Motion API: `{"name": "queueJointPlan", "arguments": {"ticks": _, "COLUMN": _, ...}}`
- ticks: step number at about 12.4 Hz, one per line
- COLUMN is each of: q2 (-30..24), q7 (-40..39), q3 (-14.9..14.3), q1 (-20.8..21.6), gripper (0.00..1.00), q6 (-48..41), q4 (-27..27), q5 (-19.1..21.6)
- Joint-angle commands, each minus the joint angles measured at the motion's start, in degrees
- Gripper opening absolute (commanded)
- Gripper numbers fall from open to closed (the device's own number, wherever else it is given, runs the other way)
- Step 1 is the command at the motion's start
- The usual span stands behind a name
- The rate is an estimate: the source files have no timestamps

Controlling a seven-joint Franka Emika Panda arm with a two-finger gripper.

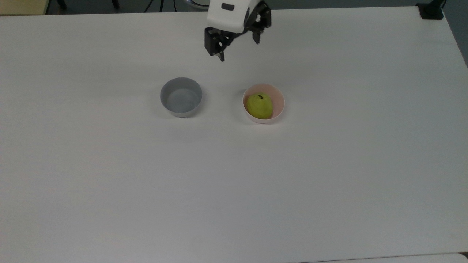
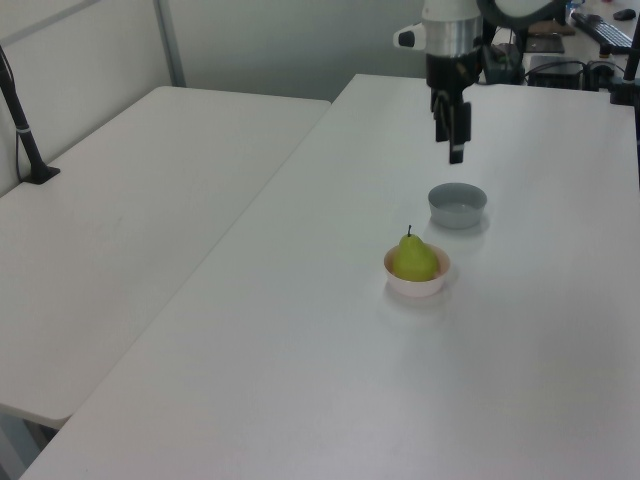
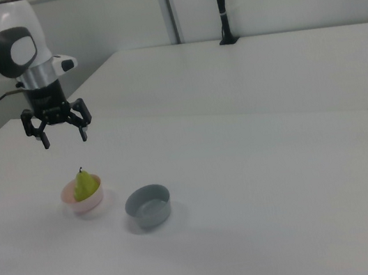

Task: Pick up a pear from the bowl
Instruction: 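Move the open gripper over the pink bowl holding the green pear, then lower the gripper around the green pear in the pink bowl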

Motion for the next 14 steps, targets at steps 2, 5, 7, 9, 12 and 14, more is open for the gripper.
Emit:
{"name": "queueJointPlan", "arguments": {"ticks": 2, "q2": 3.17, "q7": 12.02, "q3": -0.53, "q1": 5.23, "gripper": 1.0, "q6": 14.04, "q4": -7.05, "q5": -0.78}}
{"name": "queueJointPlan", "arguments": {"ticks": 5, "q2": 5.47, "q7": 12.03, "q3": -0.45, "q1": 5.4, "gripper": 1.0, "q6": 16.59, "q4": -7.23, "q5": -0.88}}
{"name": "queueJointPlan", "arguments": {"ticks": 7, "q2": 6.97, "q7": 12.03, "q3": -0.45, "q1": 5.4, "gripper": 1.0, "q6": 18.61, "q4": -7.23, "q5": -0.96}}
{"name": "queueJointPlan", "arguments": {"ticks": 9, "q2": 8.11, "q7": 12.03, "q3": -0.45, "q1": 5.4, "gripper": 1.0, "q6": 19.41, "q4": -7.23, "q5": -1.92}}
{"name": "queueJointPlan", "arguments": {"ticks": 12, "q2": 10.92, "q7": 11.94, "q3": -0.36, "q1": 6.01, "gripper": 1.0, "q6": 21.07, "q4": -7.31, "q5": -2.72}}
{"name": "queueJointPlan", "arguments": {"ticks": 14, "q2": 11.89, "q7": 12.03, "q3": -0.36, "q1": 6.46, "gripper": 1.0, "q6": 21.25, "q4": -7.31, "q5": -3.51}}
